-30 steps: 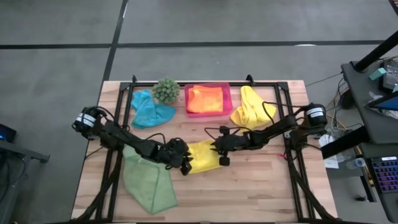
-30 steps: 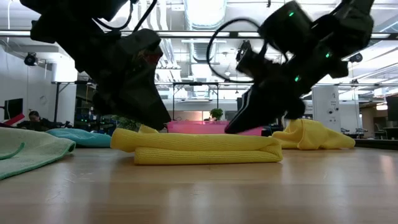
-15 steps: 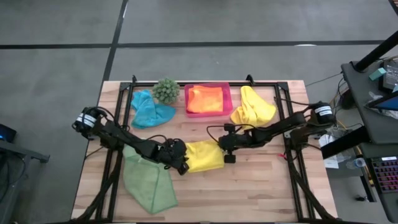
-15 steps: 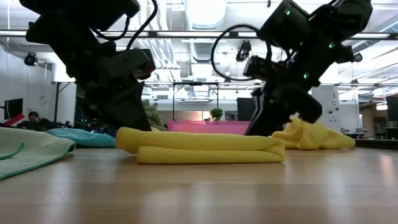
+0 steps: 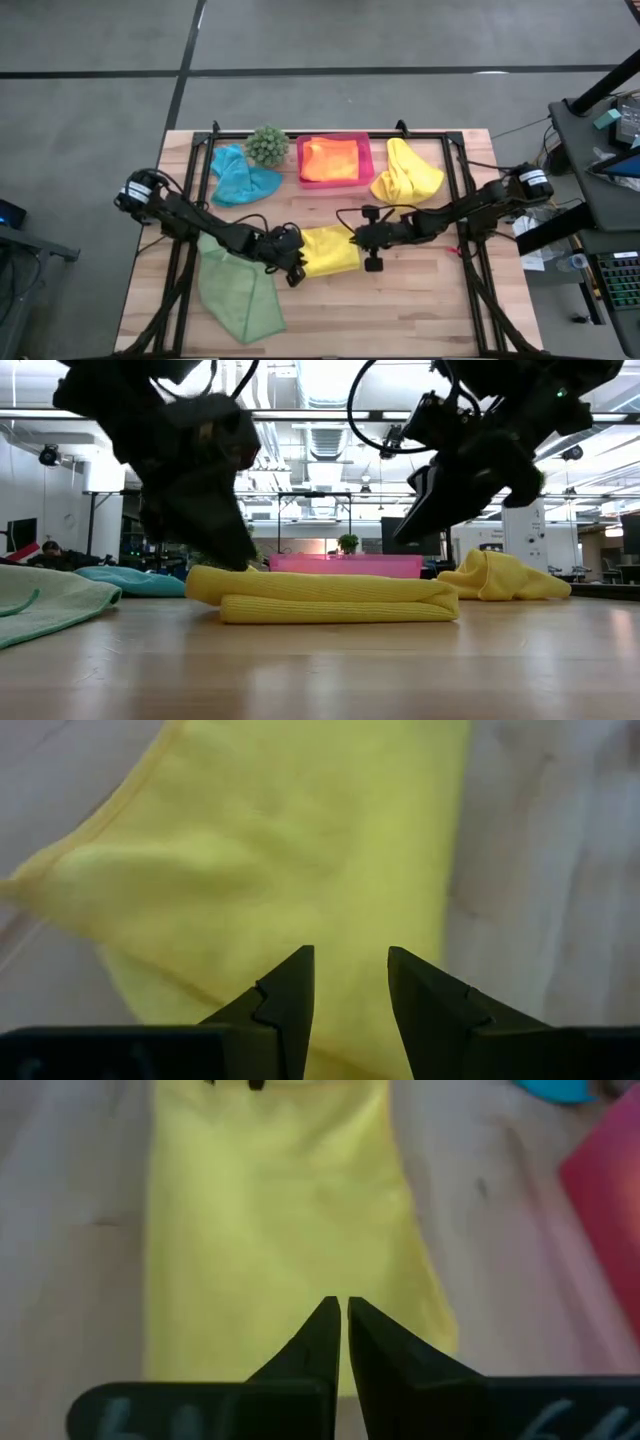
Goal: Fold microfiber towels
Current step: Fold the bottom yellow microfiber towel
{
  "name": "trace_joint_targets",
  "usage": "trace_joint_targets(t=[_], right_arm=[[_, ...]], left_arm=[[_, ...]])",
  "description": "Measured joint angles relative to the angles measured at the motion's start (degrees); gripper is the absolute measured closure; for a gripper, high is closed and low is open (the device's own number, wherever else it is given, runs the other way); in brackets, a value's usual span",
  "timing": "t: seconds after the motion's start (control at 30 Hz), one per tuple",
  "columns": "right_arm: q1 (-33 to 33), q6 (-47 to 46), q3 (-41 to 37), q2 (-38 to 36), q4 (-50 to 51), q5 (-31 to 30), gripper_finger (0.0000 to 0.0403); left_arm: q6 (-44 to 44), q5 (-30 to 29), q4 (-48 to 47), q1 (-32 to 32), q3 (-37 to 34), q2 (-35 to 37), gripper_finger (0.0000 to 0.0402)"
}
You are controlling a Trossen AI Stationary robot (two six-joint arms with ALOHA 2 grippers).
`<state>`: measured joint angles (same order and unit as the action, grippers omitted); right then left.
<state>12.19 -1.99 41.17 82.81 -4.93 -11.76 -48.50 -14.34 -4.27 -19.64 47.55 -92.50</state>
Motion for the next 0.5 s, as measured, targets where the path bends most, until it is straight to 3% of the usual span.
trace_joint_targets(t=[0.13,0.3,0.5], right_arm=[[1.89,-3.28,-0.04,0.15,0.24,2.54,0.0370],[4.57,-6.22,-0.04,0.60,0.14,4.28,0.0316],[6.44,-7.45,-0.04,2.28,-0.13,4.24,0.0246]], left_arm=[[1.07,0.76,-0.13,-0.34,1.70,0.15,0.0288],[4.12,3.45,0.77,-1.67,3.06,0.00,0.0284],[5.55,3.13,0.80,-3.52,2.85,-0.05,0.0228]])
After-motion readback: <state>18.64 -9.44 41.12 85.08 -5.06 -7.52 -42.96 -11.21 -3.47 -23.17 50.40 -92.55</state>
